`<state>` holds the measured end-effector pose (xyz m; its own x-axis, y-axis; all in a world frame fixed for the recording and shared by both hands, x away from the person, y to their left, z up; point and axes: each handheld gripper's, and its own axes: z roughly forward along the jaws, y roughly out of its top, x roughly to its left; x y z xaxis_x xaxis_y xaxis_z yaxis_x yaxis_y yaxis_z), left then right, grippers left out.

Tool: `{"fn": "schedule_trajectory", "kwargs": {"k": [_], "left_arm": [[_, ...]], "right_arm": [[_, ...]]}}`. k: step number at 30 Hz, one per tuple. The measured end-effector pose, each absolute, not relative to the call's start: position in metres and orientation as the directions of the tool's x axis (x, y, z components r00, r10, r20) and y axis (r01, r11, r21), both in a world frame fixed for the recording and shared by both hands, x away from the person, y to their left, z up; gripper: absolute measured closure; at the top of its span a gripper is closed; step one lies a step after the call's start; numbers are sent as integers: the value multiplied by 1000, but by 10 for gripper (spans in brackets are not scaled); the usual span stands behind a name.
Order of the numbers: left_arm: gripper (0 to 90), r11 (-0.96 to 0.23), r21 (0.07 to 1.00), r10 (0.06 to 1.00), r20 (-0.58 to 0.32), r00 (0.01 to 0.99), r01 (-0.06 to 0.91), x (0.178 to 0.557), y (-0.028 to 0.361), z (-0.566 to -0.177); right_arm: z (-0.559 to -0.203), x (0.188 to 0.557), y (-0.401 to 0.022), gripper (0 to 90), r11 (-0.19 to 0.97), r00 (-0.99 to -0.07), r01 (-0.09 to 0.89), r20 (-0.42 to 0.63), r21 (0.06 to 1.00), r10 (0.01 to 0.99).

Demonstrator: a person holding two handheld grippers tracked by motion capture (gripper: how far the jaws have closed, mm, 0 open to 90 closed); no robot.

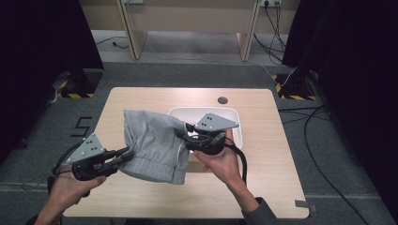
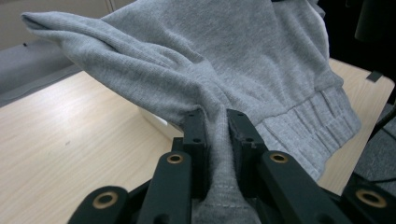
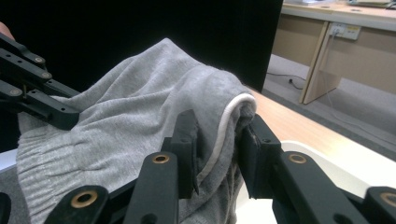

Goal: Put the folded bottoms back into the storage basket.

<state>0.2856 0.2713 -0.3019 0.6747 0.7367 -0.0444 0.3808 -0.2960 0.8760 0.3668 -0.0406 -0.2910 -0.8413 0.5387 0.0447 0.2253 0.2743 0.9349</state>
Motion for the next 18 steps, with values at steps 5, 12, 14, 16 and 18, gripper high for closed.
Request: {"fn": "schedule_trajectory", "kwargs": {"k": [5,12,14,16,18], "left_arm": [[783,-302,885,722,-32,691,356,293,265,-287],[783,-311,891,698,-21,715,330,312,246,-272],[783,-306,892,689,-33,724,332,318,239,-271],[783,-297,893,682,-49,730,338,325,233,-271],[783,-297,893,677,-53,734,338,330,227,-271]], "right_arm": [[-276,369,-49,702,268,-836,207,28,941,548],[-258,377,-69,703,262,-813,195,6,945,583],[-257,381,-76,702,261,-806,194,2,946,592],[-256,385,-81,702,256,-802,210,17,943,597],[-258,391,-87,702,251,-793,229,31,940,608]]}}
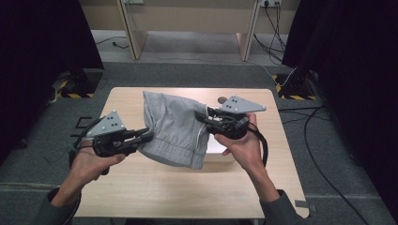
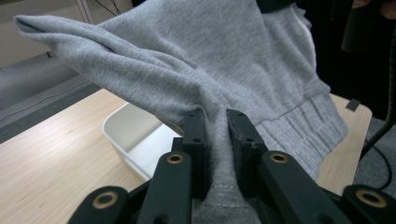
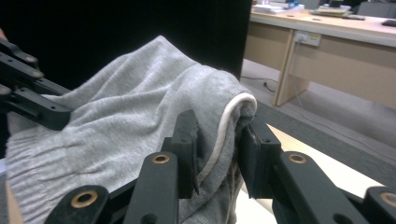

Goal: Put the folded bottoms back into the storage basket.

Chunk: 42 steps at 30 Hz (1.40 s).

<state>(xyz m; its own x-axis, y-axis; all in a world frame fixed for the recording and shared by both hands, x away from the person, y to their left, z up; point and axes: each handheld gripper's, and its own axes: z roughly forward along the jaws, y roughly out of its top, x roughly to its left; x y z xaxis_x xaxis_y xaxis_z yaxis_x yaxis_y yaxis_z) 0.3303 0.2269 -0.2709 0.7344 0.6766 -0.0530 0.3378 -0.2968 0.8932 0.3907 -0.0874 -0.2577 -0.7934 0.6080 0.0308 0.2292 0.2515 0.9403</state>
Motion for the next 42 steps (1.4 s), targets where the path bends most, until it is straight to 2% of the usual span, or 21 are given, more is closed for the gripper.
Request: {"fn": "schedule_trajectory", "kwargs": {"k": [13,22,42], "left_arm": [[783,-275,875,669,-123,733,398,373,197,-293],[783,-274,853,689,-148,709,444,402,177,-320],[781,-268,790,731,-206,651,552,442,160,-375]], "right_arm": [[-273,425,-111,702,292,-760,290,34,911,649],[-299,453,-126,702,307,-740,334,46,891,671],[-354,511,-125,702,380,-709,451,65,807,703]]}}
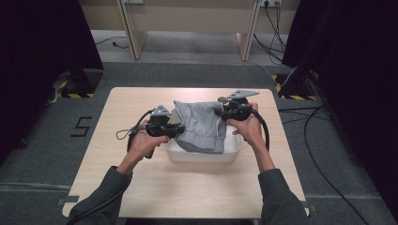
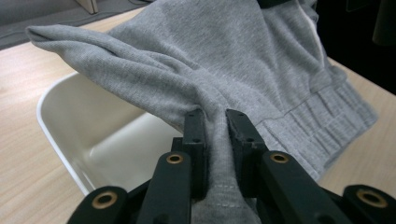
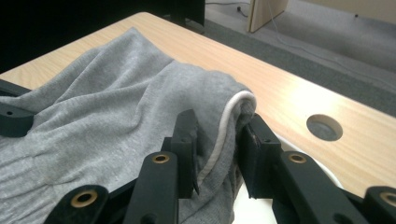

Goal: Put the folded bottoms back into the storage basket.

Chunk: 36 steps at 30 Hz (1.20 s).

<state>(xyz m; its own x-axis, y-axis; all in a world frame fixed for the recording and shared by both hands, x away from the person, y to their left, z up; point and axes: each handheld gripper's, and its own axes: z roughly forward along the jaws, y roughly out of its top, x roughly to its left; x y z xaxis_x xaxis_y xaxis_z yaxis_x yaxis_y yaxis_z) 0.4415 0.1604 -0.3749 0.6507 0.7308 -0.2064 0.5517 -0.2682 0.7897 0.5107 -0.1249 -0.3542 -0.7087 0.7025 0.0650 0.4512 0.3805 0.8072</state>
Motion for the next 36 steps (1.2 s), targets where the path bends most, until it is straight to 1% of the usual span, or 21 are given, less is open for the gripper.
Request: {"fn": "schedule_trajectory", "kwargs": {"k": [12,17,21,30,35,36], "left_arm": [[776,-310,745,727,-215,652,591,449,150,-397],[775,-338,727,720,-210,662,598,448,144,-404],[774,-340,721,720,-214,660,604,449,142,-407],[766,-360,695,716,-221,662,622,451,140,-413],[760,-386,676,714,-211,668,627,450,140,-414],[745,-397,668,712,-209,671,629,450,139,-415]], "right_arm": [[-383,529,-129,702,379,-676,528,105,760,730],[-390,527,-127,702,397,-676,541,104,742,729],[-393,526,-133,702,378,-659,562,124,736,742],[-399,524,-137,699,381,-642,586,123,715,757],[-403,524,-137,677,391,-630,610,123,689,767],[-404,525,-137,658,397,-625,612,112,684,772]]}}
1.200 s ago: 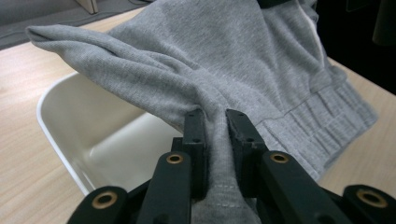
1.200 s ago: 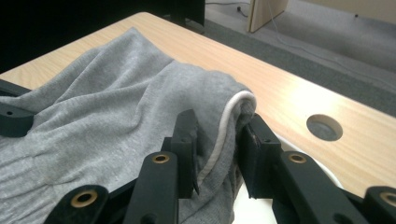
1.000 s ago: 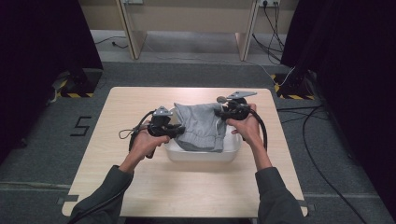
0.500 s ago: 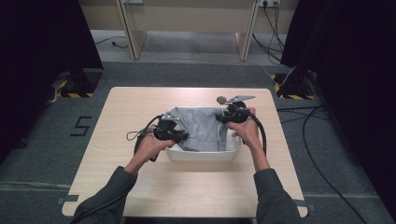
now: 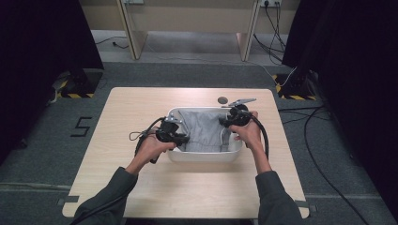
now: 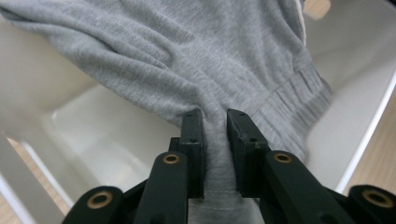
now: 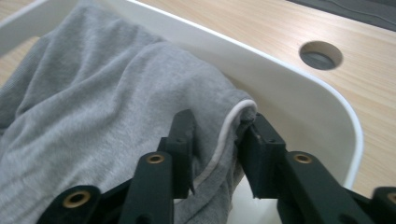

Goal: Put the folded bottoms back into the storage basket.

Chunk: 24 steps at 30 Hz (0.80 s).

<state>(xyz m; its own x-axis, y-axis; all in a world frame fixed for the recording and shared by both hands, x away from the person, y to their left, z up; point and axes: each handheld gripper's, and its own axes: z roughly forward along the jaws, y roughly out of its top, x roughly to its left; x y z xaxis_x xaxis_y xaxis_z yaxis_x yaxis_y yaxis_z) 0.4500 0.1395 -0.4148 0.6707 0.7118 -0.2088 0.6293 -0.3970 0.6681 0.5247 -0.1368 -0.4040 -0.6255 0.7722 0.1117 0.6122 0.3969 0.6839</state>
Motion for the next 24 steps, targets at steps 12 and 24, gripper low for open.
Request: {"fn": "schedule_trajectory", "kwargs": {"k": [12,24], "left_arm": [[708,-402,699,714,-166,681,592,443,143,-400],[591,-398,723,696,-164,699,565,432,143,-390]], "right_arm": [[-399,519,-136,413,384,-561,625,48,679,827],[-388,499,-137,412,392,-606,569,47,723,794]]}}
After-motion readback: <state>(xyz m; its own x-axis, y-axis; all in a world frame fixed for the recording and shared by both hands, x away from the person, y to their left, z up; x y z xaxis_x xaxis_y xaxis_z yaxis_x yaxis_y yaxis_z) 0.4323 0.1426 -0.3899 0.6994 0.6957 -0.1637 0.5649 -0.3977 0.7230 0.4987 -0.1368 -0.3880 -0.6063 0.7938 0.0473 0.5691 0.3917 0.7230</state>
